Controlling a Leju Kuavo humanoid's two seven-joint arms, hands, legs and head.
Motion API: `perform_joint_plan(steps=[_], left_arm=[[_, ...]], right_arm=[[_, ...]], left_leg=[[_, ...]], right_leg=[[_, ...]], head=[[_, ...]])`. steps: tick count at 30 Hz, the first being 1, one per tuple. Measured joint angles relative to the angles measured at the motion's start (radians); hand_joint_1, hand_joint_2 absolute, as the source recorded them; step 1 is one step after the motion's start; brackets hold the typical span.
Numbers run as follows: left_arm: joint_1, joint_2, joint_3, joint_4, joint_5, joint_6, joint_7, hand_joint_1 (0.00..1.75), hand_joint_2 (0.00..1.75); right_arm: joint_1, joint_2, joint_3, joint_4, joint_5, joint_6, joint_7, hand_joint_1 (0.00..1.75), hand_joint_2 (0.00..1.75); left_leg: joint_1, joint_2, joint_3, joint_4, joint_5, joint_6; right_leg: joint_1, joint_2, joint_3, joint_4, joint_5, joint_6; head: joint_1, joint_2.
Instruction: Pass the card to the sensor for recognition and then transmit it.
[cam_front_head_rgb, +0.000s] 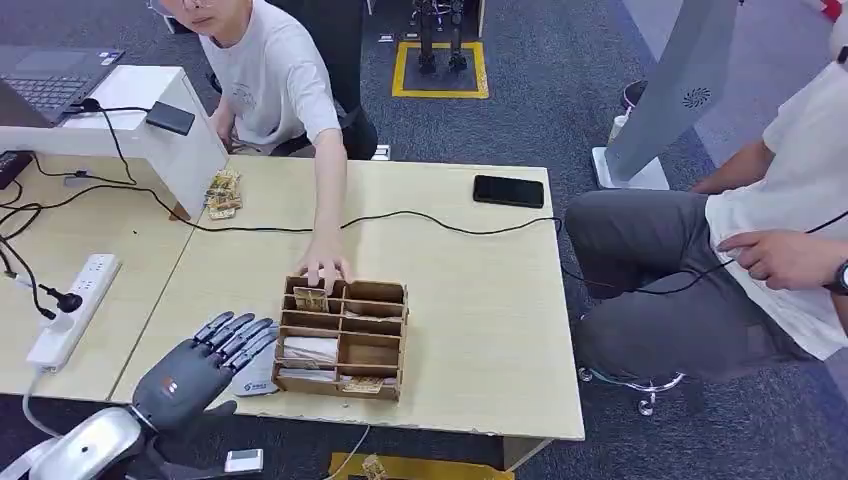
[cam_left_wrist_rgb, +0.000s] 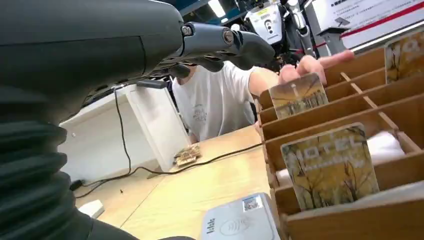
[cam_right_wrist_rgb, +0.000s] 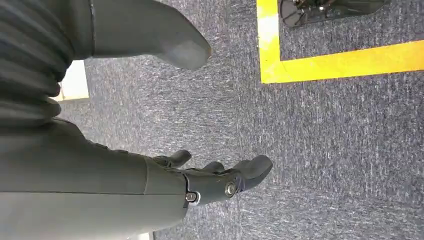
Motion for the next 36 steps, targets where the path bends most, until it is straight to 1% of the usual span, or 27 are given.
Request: perform_joint_plan(steps=[4,10,16,25,35,36], left_arm=[[-0.014,-0.012,-0.033,0.026,-0.034,-0.003,0.024,0.0,1.75],[-0.035,-0.031,-0.067,0.052,-0.049,-0.008,0.035,0.0,1.75],[-0.076,-0.073,-0.102,0.093,-0.059,-0.005,0.058,0.0,1.75],[-0.12,-0.129,-0.123,0.134,-0.047,-0.001,0.068,0.0,1.75],[-0.139,-0.156,-0.13,0.172,-0.032,-0.003,0.077,0.0,1.75],[-0.139,-0.157,-0.13,0.175,-0.031,-0.003,0.077,0.09,1.75]], right_arm=[[0.0,0.0,0.0,0.003,0.0,0.0,0.0,0.0,1.75],[0.0,0.0,0.0,0.005,0.0,0.001,0.004,0.0,1.75],[-0.002,0.0,0.0,0.013,0.0,-0.002,0.006,0.0,1.75],[-0.002,0.0,0.0,0.015,0.0,0.0,0.006,0.0,1.75],[-0.002,0.0,0.004,0.015,0.0,0.0,0.007,0.0,1.75],[-0.002,0.0,0.005,0.015,0.0,0.0,0.007,0.0,1.75]], left_leg=[[0.0,0.0,0.0,0.0,0.0,0.0],[0.0,0.0,0.0,0.0,0.0,0.0],[0.0,0.0,0.0,0.0,0.0,0.0],[-0.001,0.0,0.0,0.0,0.0,0.0],[-0.001,0.0,0.0,0.0,0.0,0.0],[-0.001,0.0,0.0,0.0,0.0,0.0]], right_leg=[[0.0,0.0,0.0,0.0,0.0,0.0],[0.0,0.0,0.0,0.0,0.0,0.0],[0.0,0.0,0.0,0.0,0.0,0.0],[0.0,0.0,0.0,0.0,0.0,0.0],[0.0,0.0,0.0,0.0,0.0,0.0],[0.0,0.0,0.0,0.0,0.0,0.0]], head=[[0.0,0.0],[0.0,0.0],[0.0,0.0],[0.0,0.0],[0.0,0.0],[0.0,0.0]])
